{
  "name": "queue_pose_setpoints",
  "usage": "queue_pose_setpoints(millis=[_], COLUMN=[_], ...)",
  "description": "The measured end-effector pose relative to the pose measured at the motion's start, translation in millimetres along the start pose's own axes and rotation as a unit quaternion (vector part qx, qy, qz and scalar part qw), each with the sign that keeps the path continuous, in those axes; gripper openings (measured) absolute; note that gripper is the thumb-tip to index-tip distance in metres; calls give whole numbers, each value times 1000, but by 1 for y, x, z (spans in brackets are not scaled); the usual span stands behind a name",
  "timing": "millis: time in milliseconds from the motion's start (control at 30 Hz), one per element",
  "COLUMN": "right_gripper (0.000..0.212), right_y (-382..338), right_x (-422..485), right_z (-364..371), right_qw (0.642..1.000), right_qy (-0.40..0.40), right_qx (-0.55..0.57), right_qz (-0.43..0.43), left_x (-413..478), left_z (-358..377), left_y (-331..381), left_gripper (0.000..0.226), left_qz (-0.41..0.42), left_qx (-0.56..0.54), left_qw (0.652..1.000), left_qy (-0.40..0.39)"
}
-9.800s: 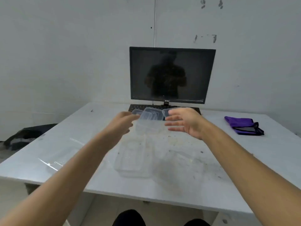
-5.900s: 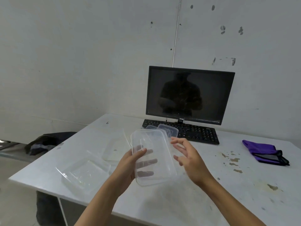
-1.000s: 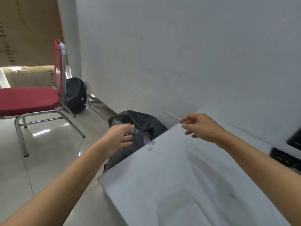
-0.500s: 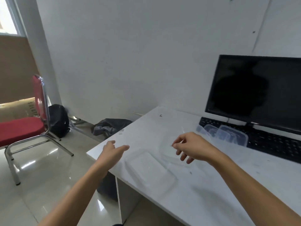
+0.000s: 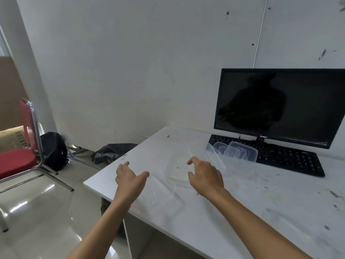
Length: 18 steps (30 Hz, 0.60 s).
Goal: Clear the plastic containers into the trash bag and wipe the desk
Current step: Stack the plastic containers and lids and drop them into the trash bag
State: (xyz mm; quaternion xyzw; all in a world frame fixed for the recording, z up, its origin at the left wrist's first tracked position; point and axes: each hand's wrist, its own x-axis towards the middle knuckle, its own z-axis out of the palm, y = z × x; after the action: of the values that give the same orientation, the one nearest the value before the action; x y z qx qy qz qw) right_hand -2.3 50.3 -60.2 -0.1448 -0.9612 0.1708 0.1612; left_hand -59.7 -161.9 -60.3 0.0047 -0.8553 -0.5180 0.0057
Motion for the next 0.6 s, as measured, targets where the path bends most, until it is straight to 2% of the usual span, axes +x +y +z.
queue_pose_setpoints(millis=[67,167,300,367,433,500,600], right_gripper=[37,41,18,14,15,17,14], right_y=[4,17,29,32,32,28,17], right_x=[3,10,13,11,9,4,-9], right_z=[3,7,9,6,0,-9,-21], right_qw=[998,996,998,998,996,993,986], right_qy=[47,21,36,57,86,107,108], right_qx=[-37,-86,-52,-29,0,39,94], right_qz=[5,29,30,24,13,-13,-81], left_x=[0,2,5,3,1,-4,-12], left_z=[3,13,45,63,77,89,97], left_y=[8,21,37,46,54,64,78], left_gripper=[76,70,67,68,73,71,45], left_qz=[33,57,49,22,-19,-67,-111], left_qx=[-10,-45,-102,-128,-194,-275,-356], left_qw=[999,997,990,984,965,930,877], left_qy=[7,-17,-88,-124,-175,-233,-304])
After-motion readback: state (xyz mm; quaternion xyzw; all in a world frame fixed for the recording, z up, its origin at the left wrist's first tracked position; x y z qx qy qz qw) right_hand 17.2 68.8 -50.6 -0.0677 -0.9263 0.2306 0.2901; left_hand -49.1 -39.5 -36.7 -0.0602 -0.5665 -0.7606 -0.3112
